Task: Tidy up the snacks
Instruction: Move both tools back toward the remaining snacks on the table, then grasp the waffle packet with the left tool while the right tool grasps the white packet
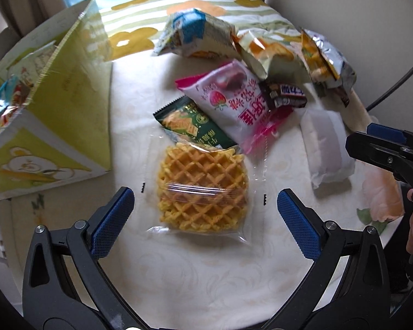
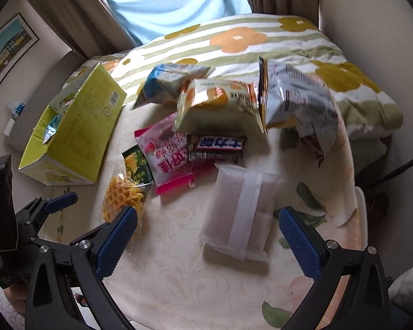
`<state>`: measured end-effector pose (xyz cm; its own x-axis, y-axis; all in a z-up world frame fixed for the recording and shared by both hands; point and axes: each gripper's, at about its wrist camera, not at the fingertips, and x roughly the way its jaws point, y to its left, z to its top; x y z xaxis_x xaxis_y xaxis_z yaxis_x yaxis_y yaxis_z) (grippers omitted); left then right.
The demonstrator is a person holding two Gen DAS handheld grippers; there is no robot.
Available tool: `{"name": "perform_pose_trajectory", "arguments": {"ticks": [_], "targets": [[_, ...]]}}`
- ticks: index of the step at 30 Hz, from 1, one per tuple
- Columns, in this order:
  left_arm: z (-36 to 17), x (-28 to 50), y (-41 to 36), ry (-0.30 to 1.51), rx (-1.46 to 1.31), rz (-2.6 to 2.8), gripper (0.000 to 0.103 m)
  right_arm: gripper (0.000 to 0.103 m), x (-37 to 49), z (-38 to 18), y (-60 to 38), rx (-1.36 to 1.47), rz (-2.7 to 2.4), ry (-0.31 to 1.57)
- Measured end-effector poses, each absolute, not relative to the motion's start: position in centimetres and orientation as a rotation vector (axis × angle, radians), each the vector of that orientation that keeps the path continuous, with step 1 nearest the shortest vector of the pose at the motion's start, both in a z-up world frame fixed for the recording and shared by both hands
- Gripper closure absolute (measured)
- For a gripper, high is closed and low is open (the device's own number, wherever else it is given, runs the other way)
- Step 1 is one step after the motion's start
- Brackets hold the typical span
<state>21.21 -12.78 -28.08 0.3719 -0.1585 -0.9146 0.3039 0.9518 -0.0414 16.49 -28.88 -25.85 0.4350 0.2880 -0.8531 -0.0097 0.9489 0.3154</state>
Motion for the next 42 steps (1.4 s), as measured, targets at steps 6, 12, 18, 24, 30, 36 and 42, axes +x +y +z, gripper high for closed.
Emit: {"name": "perform_pose_trajectory", "arguments": {"ticks": [6, 12, 18, 24, 30, 36, 42], "targets": [[-30.8, 22.4, -13.3, 1.181, 0.172, -0.315, 0.0, 0.001, 17.1, -27.8, -28.6, 0.289, 0.166, 1.122], [-31.9, 23.4, -13.3, 1.178, 0.179, -0.333, 0.0, 0.001, 17.5, -29.0, -28.3, 0.304, 0.143, 1.137], [-33.8, 24.1, -13.7, 1.186, 0.249, -0.328, 0.0, 0.001, 17.9, -29.3, -28.1, 0.3, 0.113, 1.131], [-33.7, 24.0, -13.3, 1.172, 0.241, -0.329, 0.013, 0.001, 18.0, -29.6, -28.1, 0.296, 0.081, 1.127], [-33.3, 23.7, -13.5, 1.163, 0.253, -0.306, 0.026, 0.001, 17.7, -30.2, -28.5, 0.315, 0.039, 1.127], [-32.3, 23.0, -13.8, 1.164, 0.248, -0.293, 0.028, 0.001, 17.5, -30.8, -28.5, 0.274, -0.011, 1.129], [-31.9, 23.1, -13.9, 1.162, 0.245, -0.288, 0.029, 0.023, 17.9, -31.6, -27.9, 0.212, -0.049, 1.14]]}}
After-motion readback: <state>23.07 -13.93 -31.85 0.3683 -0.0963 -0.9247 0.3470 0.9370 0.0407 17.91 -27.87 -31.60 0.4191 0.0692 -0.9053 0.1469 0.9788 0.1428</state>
